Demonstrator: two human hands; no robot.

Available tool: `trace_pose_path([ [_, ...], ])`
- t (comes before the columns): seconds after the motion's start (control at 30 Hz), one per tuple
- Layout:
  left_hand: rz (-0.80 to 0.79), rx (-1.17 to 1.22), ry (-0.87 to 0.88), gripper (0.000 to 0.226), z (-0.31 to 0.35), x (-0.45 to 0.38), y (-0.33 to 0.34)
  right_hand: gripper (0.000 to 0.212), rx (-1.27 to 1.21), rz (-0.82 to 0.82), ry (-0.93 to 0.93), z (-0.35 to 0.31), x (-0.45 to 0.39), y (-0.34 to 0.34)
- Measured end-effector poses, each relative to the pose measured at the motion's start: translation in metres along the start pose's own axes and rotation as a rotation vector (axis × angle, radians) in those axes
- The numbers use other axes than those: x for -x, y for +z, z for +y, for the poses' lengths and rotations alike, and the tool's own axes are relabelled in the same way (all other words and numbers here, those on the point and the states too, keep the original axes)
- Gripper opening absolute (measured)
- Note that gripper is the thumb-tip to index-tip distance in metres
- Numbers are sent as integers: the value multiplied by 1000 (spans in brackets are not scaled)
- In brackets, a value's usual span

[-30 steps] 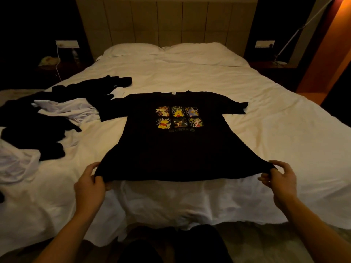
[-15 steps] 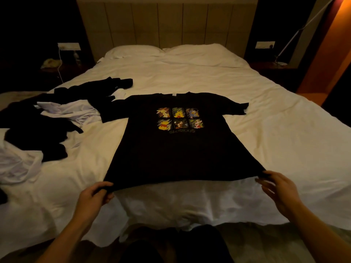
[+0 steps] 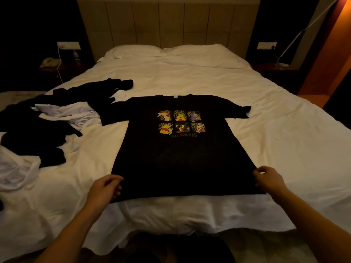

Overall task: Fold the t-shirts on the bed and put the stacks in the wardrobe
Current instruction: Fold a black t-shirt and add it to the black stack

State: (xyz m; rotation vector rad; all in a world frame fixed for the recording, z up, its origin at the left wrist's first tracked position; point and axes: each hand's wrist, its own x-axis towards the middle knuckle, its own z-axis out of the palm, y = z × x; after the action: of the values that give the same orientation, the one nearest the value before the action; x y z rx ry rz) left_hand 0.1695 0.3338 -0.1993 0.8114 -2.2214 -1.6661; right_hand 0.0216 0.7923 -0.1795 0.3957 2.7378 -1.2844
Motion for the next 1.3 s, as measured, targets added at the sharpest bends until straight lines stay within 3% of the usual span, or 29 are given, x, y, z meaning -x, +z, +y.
trace_pose_path([
  [0.2,60,-147,168,16,46,-62,19,12,161,-77,-179,-72,-36,31],
  [0.37,87,-595,397,49,63,-138,41,11,269,-56,-289,-138,-90,92],
  [0.53,-21,-905,326,68,44,-182,44,16,439,-9,-367,-190,-123,163],
  [0.6,-22,-941,264,57,48,-194,34,18,516,-83,-360,-203,-129,183],
  [0.73,-118,-768,4,23,76,-221,14,16,552,-289,-265,-233,-139,201],
  [0.9,-36,-400,-280,21,141,-266,-11,6,217,-807,-85,-309,-146,213],
  [1.03,-10,-394,-398,12,174,-294,-27,21,84,-996,39,-361,-135,242],
  [1.2,110,-422,-460,27,181,-351,-34,8,-30,-1017,51,-407,-131,295],
  [1.3,144,-370,-475,30,168,-383,-33,17,-29,-1033,121,-417,-126,330],
])
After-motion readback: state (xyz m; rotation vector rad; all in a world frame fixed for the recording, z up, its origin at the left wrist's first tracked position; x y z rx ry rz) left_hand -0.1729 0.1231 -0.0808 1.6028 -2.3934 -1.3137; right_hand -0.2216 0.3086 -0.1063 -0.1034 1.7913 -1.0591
